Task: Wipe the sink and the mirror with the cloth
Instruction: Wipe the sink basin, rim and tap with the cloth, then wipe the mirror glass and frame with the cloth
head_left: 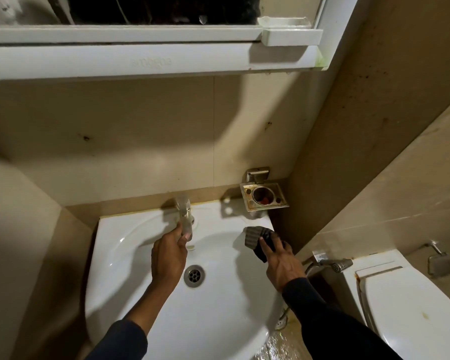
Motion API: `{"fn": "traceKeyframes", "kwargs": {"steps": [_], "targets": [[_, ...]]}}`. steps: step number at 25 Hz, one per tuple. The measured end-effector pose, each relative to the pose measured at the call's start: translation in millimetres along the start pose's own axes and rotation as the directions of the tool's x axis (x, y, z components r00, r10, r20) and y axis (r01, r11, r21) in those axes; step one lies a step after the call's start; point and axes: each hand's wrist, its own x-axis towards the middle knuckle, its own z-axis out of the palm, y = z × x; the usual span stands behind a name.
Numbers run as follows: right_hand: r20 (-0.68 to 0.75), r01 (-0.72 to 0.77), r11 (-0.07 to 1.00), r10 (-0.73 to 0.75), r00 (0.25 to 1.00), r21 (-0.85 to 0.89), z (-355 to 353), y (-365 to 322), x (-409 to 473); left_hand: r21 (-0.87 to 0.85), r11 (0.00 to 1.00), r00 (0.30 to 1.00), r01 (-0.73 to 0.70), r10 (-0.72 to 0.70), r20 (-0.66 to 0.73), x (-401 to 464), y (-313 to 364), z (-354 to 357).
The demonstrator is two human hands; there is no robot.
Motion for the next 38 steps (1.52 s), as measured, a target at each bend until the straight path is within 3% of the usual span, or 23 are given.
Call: {"fn": "traceKeyframes", "kwargs": {"steps": [6,13,18,23,27,32,35,38], "targets": [[-0.081,-0.099,0.973,0.118,0.99,0.209,46,14,-82,-0.004,1.0,0.996,0.008,-0.008,0.094,-21,-18,-4],[-0.162,0.114,0.972,-0.081,0.983,0.203,83,-27,-176,0.348,0.905,0.969,0.243,-0.209,-0.132,-112,-106,-43],[-0.139,0.331,0.939,-0.317,0.938,0.097,88,-72,-199,0.207,0.858,0.881,0.47,-0.47,-0.053,-146,-132,-68],[0.01,0.536,0.844,-0.536,0.844,0.02,86,-133,-202,0.148,0.87,0.88,0.471,-0.474,-0.016,-146,-124,-84],[0.119,0.629,0.778,-0.624,0.772,0.001,77,-208,-196,0.104,0.878,0.884,0.467,-0.468,-0.017,-146,-128,-93],[0.03,0.743,0.666,-0.746,0.666,0.07,83,-273,-179,0.037,0.841,0.841,0.54,-0.541,0.011,-144,-139,-98],[-0.023,0.797,0.597,-0.799,0.601,0.088,94,-282,-170,0.036,0.853,0.852,0.52,-0.522,0.038,-144,-146,-102],[-0.11,0.789,0.611,-0.781,0.614,0.066,79,-271,-167,0.05,0.874,0.873,0.483,-0.485,0.055,-146,-146,-106]]}}
